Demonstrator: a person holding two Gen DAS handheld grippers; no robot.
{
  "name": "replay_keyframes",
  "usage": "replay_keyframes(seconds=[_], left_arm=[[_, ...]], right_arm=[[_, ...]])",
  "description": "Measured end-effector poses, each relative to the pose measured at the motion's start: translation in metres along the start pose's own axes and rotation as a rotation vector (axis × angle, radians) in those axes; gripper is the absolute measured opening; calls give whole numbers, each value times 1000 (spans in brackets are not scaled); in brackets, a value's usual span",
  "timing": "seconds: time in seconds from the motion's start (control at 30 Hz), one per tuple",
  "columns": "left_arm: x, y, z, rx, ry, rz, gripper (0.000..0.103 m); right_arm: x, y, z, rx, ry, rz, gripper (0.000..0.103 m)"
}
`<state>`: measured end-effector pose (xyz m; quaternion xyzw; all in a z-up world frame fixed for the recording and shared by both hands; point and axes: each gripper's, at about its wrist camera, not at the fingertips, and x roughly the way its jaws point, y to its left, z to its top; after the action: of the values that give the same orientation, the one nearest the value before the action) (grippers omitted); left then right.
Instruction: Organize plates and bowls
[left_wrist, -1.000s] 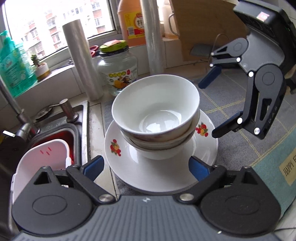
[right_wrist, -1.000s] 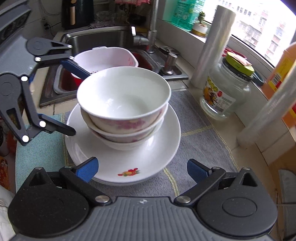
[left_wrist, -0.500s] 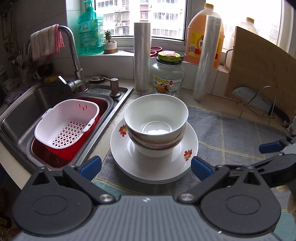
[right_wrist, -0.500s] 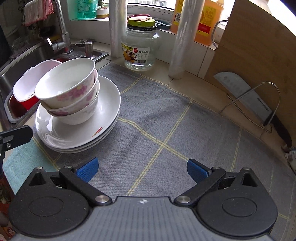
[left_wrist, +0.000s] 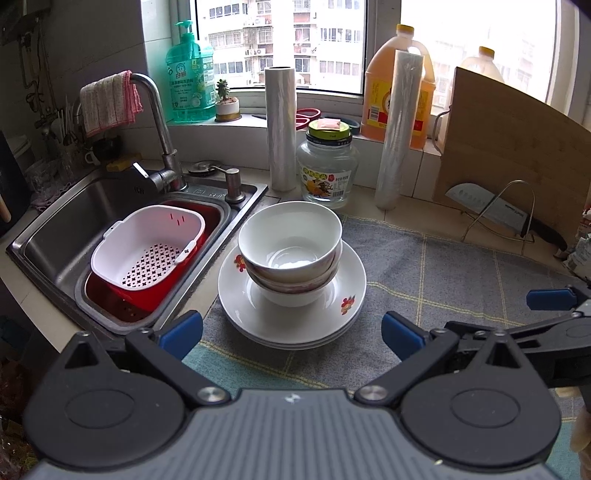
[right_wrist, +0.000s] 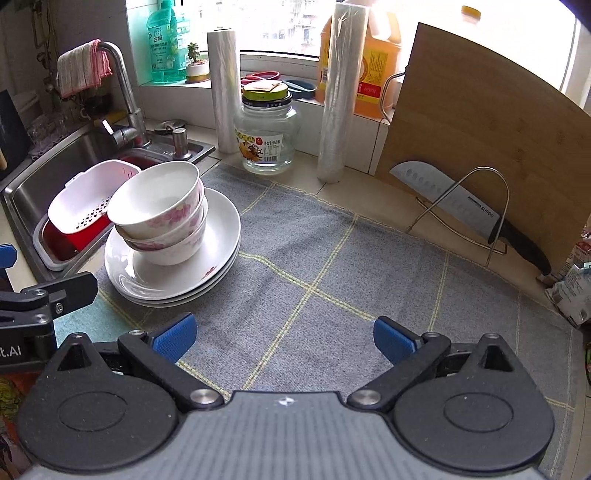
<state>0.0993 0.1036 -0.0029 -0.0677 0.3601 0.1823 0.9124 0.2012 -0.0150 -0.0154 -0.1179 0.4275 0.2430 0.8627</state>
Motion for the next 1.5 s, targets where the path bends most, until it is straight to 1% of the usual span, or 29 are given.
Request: replay_keyframes(seconds=[0.17,0.57,0.77,1.1,1.5], left_arm=[[-10,-5,0,14,-22,-11,102],[-20,-11,-1,6,-50,-24,102],[-23,-11,-3,7,-67,-30,102],[-26,-13,-3,1,-70,-10,102],[-26,-13,-3,-3,-69,-8,102]], right_arm=[[-13,-4,-2,11,-34,-11,103],[-28,-9,-6,20,-74,-35,103],[-27,-10,-8,14,-64,-23,103],[-29,-10,-8,-1,-71,-15,103],[-29,-10,-6,-8,-71,-20,103]])
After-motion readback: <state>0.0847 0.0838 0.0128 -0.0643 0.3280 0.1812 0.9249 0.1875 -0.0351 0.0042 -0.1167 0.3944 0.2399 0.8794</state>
